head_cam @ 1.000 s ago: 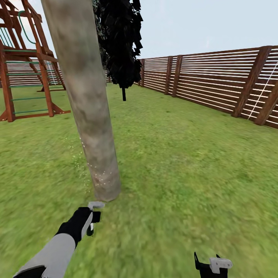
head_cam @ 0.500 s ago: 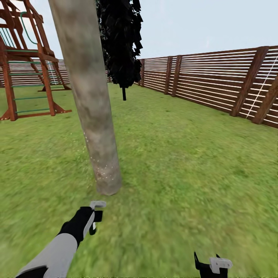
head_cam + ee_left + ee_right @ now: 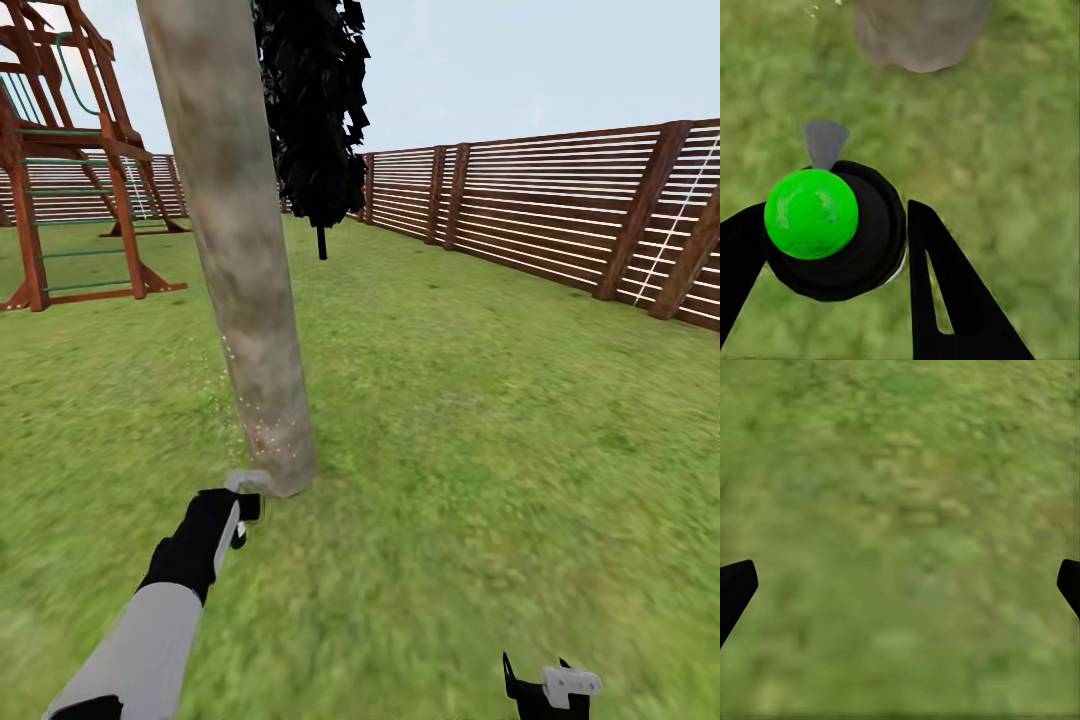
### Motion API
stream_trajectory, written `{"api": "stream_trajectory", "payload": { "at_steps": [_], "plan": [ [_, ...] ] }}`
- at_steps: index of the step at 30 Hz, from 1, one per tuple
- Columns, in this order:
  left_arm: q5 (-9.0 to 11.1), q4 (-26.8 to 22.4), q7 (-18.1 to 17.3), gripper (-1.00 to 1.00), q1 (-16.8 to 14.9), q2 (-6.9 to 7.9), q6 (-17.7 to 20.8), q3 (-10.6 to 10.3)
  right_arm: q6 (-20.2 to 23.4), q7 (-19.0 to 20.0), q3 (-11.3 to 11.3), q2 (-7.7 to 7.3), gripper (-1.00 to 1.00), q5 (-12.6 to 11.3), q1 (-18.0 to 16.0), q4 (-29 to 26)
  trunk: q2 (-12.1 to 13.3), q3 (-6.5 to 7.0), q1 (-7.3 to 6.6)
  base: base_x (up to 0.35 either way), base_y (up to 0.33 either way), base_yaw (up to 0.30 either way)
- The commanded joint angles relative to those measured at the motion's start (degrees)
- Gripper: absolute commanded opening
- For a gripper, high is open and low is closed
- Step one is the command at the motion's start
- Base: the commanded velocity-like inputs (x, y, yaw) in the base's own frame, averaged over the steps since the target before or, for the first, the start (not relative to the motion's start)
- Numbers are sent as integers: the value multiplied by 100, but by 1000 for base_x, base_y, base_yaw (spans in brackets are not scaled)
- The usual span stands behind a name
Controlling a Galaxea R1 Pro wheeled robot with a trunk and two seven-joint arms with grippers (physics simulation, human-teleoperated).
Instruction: In the garden, pick up the pesticide atomizer on the floor and spray pesticide onto both trees until each tree trunk is fully covered.
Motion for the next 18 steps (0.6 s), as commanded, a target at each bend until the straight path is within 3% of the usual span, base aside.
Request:
{"api": "stream_trajectory", "payload": {
  "at_steps": [1, 3, 5, 8, 12, 15, 18],
  "plan": [
    [48, -158, -1, -100, 9, 20, 154, -5, 0, 0, 0, 0, 100, 0, 0, 0, 0, 0, 0, 0, 0, 0],
    [49, -466, -7, -100, 38, -10, 338, -41, 0, 0, -2, 0, 100, 0, 0, 0, 0, 0, 0, 0, 0, 0],
    [53, -730, -33, -100, 49, -187, 408, -306, 0, 0, -3, 0, 100, 0, 0, 0, 0, 0, 0, 0, 0, 0],
    [80, -948, -45, -100, 51, -235, 498, -563, 0, 0, -2, 0, 100, 0, 0, 0, 0, 0, 0, 0, 0, 0],
    [704, -1416, -56, -100, 63, -174, 973, -619, 0, 0, -3, 0, 100, 0, 0, 0, 0, 0, 0, 0, 0, 0],
    [805, -1718, -58, -100, 77, -89, 1224, -635, 0, 0, -3, 0, 100, 0, 0, 0, 0, 0, 0, 0, 0, 0],
    [800, -1760, -55, -100, 59, -130, 1402, -786, 0, 0, -5, 0, 100, 0, 0, 0, 0, 0, 0, -103, 0, 0]
  ]
}}
